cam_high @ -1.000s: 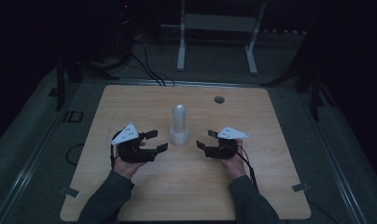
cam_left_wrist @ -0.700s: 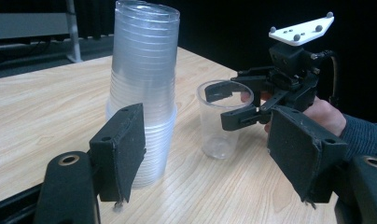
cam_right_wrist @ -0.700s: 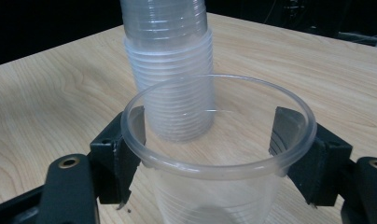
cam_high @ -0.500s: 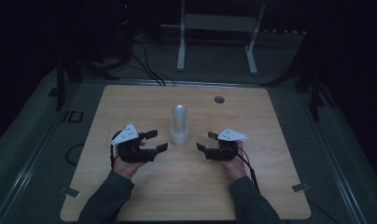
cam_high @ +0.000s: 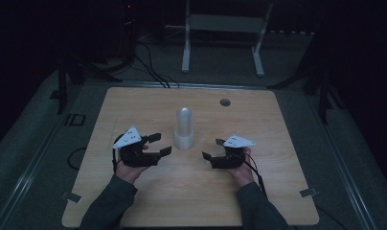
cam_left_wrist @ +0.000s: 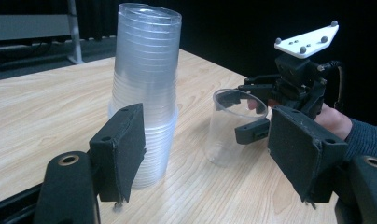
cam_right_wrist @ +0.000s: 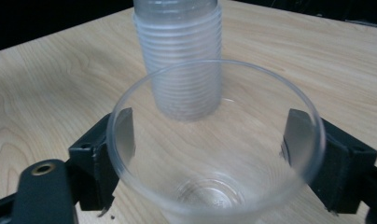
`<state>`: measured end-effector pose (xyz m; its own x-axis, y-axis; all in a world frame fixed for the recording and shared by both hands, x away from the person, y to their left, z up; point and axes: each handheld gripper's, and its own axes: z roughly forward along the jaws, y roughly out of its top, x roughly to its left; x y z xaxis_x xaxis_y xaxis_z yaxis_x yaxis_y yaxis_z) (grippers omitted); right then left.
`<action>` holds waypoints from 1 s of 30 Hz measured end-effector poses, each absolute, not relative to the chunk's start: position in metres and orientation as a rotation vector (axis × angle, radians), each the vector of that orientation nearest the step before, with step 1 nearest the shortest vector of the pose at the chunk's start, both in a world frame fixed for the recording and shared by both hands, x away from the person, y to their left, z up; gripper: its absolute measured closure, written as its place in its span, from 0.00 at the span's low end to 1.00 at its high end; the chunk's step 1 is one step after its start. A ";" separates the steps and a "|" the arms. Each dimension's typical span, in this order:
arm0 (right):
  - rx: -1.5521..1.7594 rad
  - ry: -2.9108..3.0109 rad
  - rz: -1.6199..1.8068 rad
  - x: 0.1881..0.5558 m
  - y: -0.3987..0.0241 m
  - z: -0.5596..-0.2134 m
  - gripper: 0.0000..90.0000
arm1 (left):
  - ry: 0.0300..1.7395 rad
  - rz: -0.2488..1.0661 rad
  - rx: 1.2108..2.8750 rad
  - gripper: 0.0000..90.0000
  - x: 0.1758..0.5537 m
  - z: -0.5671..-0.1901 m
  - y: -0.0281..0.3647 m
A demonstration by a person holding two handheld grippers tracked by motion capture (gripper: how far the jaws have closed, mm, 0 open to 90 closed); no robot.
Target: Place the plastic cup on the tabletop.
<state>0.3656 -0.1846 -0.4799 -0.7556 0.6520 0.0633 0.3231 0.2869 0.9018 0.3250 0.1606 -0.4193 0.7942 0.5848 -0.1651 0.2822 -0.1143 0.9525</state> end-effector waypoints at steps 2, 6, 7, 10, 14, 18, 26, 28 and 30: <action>0.886 2.252 1.447 0.365 -0.185 -0.480 0.15 | 0.684 0.294 1.708 0.31 0.325 -0.419 0.160; 0.900 2.259 1.426 0.362 -0.186 -0.480 0.14 | 0.685 0.294 1.708 0.31 0.325 -0.419 0.160; 0.901 2.264 1.429 0.362 -0.187 -0.480 0.14 | 0.685 0.294 1.708 0.31 0.325 -0.419 0.160; 0.911 2.271 1.421 0.360 -0.188 -0.481 0.13 | 0.685 0.296 1.708 0.31 0.325 -0.419 0.161; 0.914 2.271 1.426 0.359 -0.190 -0.480 0.13 | 0.686 0.298 1.705 0.31 0.325 -0.419 0.162; 0.912 2.264 1.425 0.357 -0.193 -0.479 0.13 | 0.688 0.298 1.702 0.31 0.324 -0.418 0.162; 0.900 2.280 1.442 0.352 -0.199 -0.477 0.13 | 0.690 0.296 1.700 0.31 0.324 -0.418 0.163; 0.895 2.280 1.449 0.350 -0.200 -0.476 0.13 | 0.689 0.295 1.700 0.31 0.324 -0.418 0.163; 0.894 2.280 1.452 0.350 -0.201 -0.476 0.13 | 0.690 0.296 1.701 0.31 0.324 -0.419 0.163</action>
